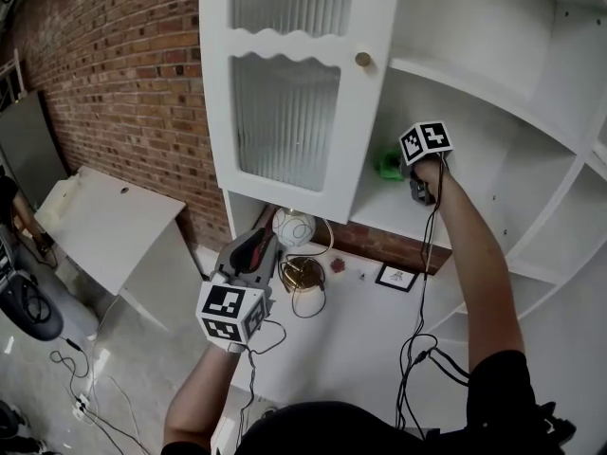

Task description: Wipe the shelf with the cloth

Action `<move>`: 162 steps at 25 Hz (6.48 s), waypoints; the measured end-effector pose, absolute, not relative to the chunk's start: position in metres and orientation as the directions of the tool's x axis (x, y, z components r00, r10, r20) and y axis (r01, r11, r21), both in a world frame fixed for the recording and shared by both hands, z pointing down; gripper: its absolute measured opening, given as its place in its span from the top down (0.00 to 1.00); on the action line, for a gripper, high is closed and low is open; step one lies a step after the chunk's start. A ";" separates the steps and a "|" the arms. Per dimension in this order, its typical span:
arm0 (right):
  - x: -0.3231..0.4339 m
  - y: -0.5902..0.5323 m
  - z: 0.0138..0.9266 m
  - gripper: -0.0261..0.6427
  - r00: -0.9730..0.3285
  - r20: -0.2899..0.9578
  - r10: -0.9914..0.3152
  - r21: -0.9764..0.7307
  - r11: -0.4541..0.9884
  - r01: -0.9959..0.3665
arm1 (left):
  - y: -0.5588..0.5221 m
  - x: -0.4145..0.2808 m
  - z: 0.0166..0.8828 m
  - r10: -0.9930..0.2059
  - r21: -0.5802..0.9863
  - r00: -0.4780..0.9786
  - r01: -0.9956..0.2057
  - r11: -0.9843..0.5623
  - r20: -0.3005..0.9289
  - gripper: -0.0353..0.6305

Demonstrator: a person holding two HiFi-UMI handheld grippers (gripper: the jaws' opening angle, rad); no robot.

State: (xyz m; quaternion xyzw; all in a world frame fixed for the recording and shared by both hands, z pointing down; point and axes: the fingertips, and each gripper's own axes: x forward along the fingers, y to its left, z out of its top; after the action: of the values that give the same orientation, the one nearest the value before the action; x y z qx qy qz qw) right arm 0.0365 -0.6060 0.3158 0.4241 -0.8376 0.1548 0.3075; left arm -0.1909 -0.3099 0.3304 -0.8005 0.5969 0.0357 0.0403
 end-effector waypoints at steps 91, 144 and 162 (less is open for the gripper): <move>0.224 -0.528 0.329 0.79 -0.226 0.738 -0.636 0.050 0.386 -0.921 | -0.307 -0.081 0.344 -0.856 0.023 0.501 -0.861 -0.508 -0.125 0.84; -0.007 -0.498 0.327 0.79 -0.707 0.615 -0.349 -0.342 0.690 -0.638 | -0.251 -0.177 0.350 -0.968 -0.033 0.239 -0.971 -0.237 -0.080 0.84; 0.112 -0.493 0.330 0.78 -0.547 0.703 -0.455 -0.205 0.607 -0.768 | -0.284 -0.107 0.358 -0.907 -0.010 0.414 -0.910 -0.414 -0.075 0.84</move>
State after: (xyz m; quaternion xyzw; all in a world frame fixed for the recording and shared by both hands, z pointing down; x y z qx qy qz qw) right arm 0.1117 -0.4933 0.3303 0.3631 -0.8419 0.2545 0.3075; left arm -0.1066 -0.2844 0.3581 -0.8405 0.5405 0.0288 0.0245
